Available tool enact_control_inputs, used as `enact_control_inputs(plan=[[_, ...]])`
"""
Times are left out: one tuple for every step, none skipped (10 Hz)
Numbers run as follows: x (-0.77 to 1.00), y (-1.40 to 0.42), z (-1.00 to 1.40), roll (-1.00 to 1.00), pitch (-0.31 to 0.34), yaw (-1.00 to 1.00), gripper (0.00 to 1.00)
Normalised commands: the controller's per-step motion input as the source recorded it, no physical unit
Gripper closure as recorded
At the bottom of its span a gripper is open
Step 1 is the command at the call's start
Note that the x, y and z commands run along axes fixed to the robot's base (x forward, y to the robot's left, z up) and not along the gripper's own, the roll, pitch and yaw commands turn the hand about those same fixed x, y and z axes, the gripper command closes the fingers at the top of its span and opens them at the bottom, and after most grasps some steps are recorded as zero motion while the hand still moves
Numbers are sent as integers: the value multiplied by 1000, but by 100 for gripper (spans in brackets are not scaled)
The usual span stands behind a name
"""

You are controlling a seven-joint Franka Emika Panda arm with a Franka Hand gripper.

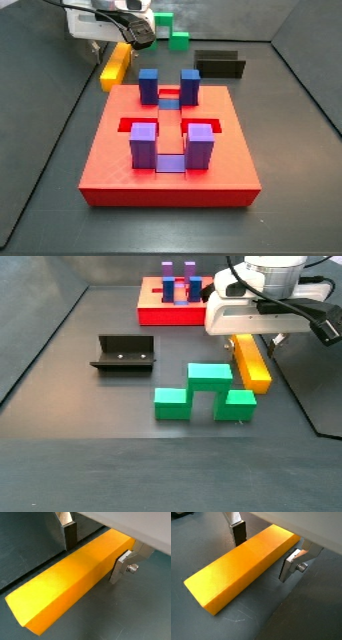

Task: Pick up the yellow object. Move up. Move to above the board. Insert the yellow object.
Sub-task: Pick up the yellow object.

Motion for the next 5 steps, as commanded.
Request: enact_control_inputs(plan=[[-6, -3, 0, 26, -21, 0, 0], [0, 0, -26, 0, 0, 0, 0], [0, -77, 0, 73, 0, -9, 0], [-17, -163, 0, 120, -10, -6, 0], [0, 0, 0, 0, 0, 0, 100]])
